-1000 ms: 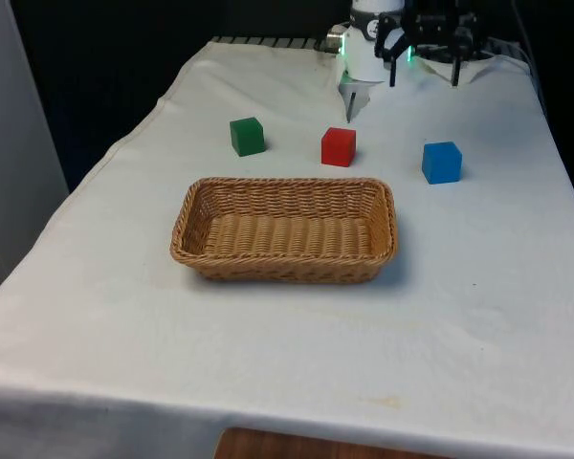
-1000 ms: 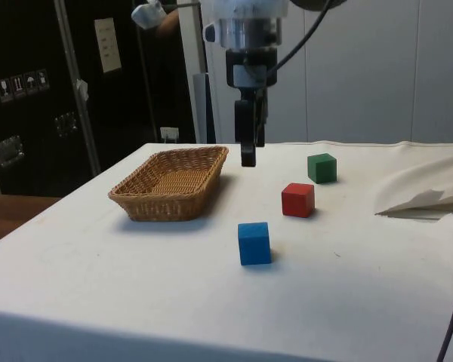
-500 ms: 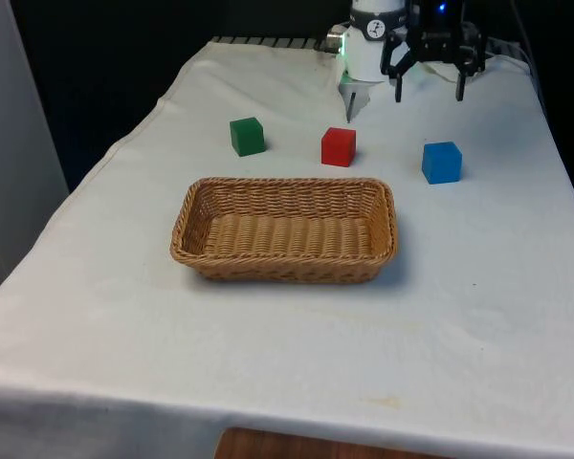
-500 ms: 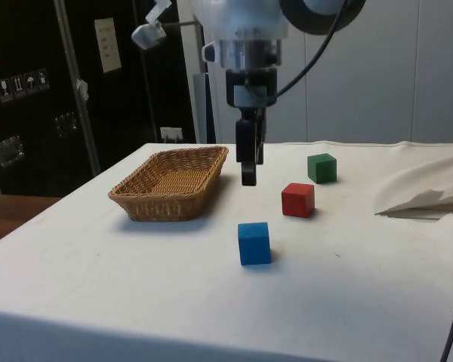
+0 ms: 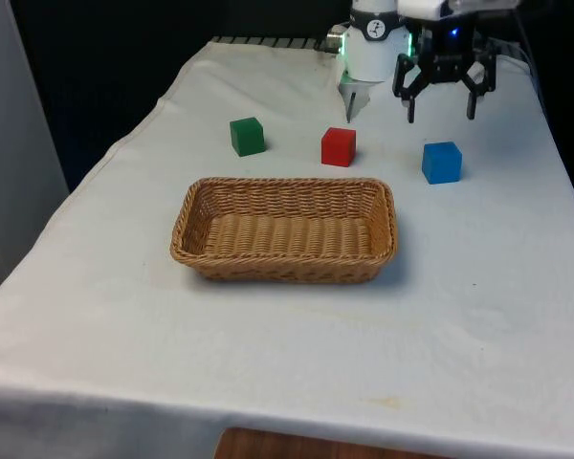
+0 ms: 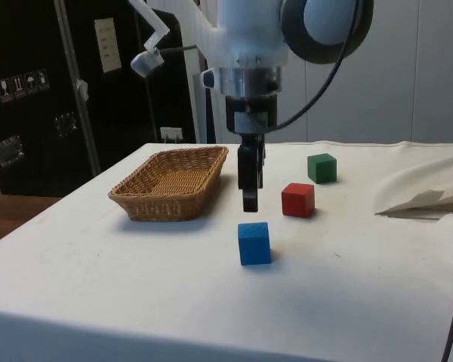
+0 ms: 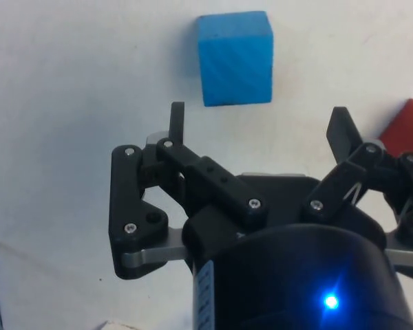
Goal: Pick up the blue cube and place it into the basket.
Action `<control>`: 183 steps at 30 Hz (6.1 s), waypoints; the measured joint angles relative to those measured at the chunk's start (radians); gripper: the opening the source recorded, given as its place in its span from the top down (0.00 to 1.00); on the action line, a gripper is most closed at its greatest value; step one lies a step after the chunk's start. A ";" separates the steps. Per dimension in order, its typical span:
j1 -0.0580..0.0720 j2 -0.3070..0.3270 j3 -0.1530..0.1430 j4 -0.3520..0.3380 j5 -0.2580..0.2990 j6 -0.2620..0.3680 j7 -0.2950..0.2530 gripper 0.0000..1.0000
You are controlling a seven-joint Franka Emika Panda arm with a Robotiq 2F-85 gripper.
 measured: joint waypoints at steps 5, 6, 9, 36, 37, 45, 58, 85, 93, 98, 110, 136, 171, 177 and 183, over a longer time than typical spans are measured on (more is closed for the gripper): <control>0.000 0.028 0.009 0.001 -0.002 0.024 0.000 0.00; 0.000 0.033 0.011 0.001 -0.003 0.028 0.000 0.00; 0.000 0.048 0.015 0.003 -0.005 0.037 0.000 0.00; -0.002 0.176 0.015 0.058 -0.046 0.075 -0.006 0.00; -0.001 0.181 0.016 0.058 -0.046 0.079 -0.005 0.00; 0.001 0.221 0.021 0.059 -0.046 0.122 -0.005 0.00; 0.001 0.225 0.023 0.062 -0.046 0.123 -0.005 0.00; -0.005 0.251 0.000 0.083 -0.046 0.117 -0.023 0.54; -0.006 0.251 0.000 0.084 -0.046 0.116 -0.023 1.00; -0.006 0.251 -0.001 0.085 -0.046 0.116 -0.023 1.00; -0.013 0.236 -0.017 0.142 -0.045 0.043 -0.042 1.00; -0.017 0.215 -0.055 0.184 -0.094 0.062 -0.038 1.00; -0.020 0.130 -0.116 0.297 -0.123 -0.085 -0.085 1.00; -0.021 0.129 -0.134 0.330 -0.125 -0.111 -0.105 1.00; -0.023 0.138 -0.146 0.363 -0.125 -0.124 -0.118 1.00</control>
